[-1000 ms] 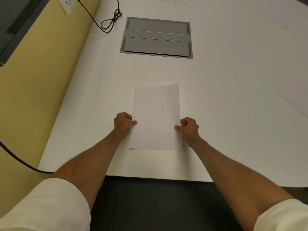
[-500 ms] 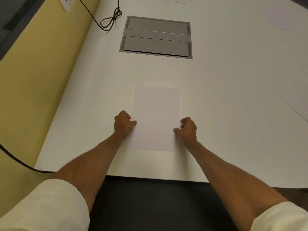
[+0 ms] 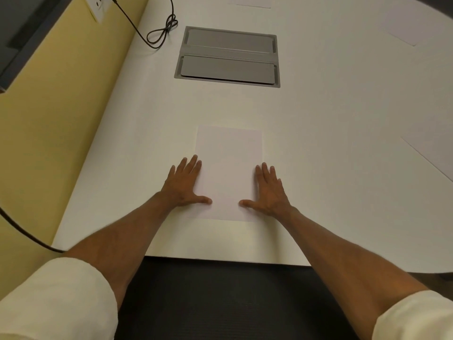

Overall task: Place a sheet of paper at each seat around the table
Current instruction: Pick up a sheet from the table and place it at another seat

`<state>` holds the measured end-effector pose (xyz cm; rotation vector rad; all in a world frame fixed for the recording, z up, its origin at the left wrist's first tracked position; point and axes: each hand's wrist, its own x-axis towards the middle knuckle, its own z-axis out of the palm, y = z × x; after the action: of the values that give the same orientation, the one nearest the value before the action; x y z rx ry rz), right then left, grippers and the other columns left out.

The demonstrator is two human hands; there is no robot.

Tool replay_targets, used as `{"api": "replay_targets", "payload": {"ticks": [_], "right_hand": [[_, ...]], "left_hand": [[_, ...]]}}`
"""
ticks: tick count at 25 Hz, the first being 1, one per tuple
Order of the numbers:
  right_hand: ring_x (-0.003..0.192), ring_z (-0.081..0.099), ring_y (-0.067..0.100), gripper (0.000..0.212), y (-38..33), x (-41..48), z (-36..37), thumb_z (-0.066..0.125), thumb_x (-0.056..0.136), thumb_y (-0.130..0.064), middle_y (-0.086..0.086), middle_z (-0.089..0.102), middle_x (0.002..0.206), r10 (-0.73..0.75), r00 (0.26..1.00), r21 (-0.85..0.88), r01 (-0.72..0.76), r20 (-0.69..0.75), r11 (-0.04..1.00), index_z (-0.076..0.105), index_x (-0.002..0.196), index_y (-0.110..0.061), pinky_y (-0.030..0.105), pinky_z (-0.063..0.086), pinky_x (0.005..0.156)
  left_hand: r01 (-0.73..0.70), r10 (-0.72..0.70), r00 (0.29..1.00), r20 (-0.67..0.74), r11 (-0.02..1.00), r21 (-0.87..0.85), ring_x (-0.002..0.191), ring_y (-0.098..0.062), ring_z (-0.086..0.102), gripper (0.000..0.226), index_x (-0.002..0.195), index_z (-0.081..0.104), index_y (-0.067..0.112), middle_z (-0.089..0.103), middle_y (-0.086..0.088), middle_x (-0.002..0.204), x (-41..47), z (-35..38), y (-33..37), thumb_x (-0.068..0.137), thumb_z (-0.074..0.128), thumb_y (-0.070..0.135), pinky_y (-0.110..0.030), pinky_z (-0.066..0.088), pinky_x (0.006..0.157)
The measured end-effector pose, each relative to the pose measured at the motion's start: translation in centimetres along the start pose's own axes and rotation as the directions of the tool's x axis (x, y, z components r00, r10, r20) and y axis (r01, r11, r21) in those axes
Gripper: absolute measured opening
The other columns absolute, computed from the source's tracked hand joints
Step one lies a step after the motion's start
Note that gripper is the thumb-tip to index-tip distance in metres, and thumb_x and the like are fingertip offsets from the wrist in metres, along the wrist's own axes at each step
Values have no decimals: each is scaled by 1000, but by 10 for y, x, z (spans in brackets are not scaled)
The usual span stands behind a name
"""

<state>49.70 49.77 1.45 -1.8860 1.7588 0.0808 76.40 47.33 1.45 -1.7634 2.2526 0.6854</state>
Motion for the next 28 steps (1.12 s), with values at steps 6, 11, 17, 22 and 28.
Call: {"api": "replay_targets", "payload": {"ticks": [6, 11, 17, 22, 28], "right_hand": [[148, -14, 28, 121, 3, 6, 8, 66, 71, -67, 6, -16, 161, -2, 994, -46, 7, 107, 999, -8, 153, -18, 56, 3, 117], [148, -16, 28, 122, 3, 10, 8, 68, 70, -65, 5, -18, 161, 16, 993, -18, -14, 119, 1000, -9, 153, -19, 56, 1, 117], [148, -14, 28, 123, 3, 14, 8, 70, 69, -64, 5, -17, 161, 17, 993, -17, -15, 119, 1000, -7, 153, -20, 57, 3, 116], [148, -13, 29, 123, 3, 15, 9, 71, 68, -65, 5, -15, 161, 18, 994, -27, -15, 108, 1000, -6, 153, -21, 57, 5, 116], [148, -11, 30, 120, 0, 12, 6, 71, 69, -62, 4, -17, 161, 8, 996, 14, -9, 84, 1000, -6, 153, -24, 58, 5, 116]], "left_hand": [[19, -20, 995, 93, 1000, 12, 149, -24, -11, 125, 152, -8, 18, -14, 3, 161, 2, 5, -2, 66, 59, 77, -56, 3, 118], [43, -40, 996, 85, 999, -32, 148, -26, -11, 125, 153, -6, 19, -13, 5, 161, 4, 4, 0, 65, 64, 74, -60, 5, 116], [46, -41, 996, 82, 997, -66, 148, -26, -10, 127, 153, -5, 19, -12, 5, 161, 9, 8, -2, 62, 66, 74, -62, 6, 114], [51, -44, 996, 79, 995, -81, 148, -26, -11, 128, 152, -5, 21, -14, 5, 161, 11, 12, -4, 61, 67, 74, -62, 4, 114], [56, -48, 998, 51, 981, -184, 149, -24, -10, 131, 151, -11, 26, -18, 5, 160, 10, 10, -5, 59, 69, 73, -60, 1, 115]]}}
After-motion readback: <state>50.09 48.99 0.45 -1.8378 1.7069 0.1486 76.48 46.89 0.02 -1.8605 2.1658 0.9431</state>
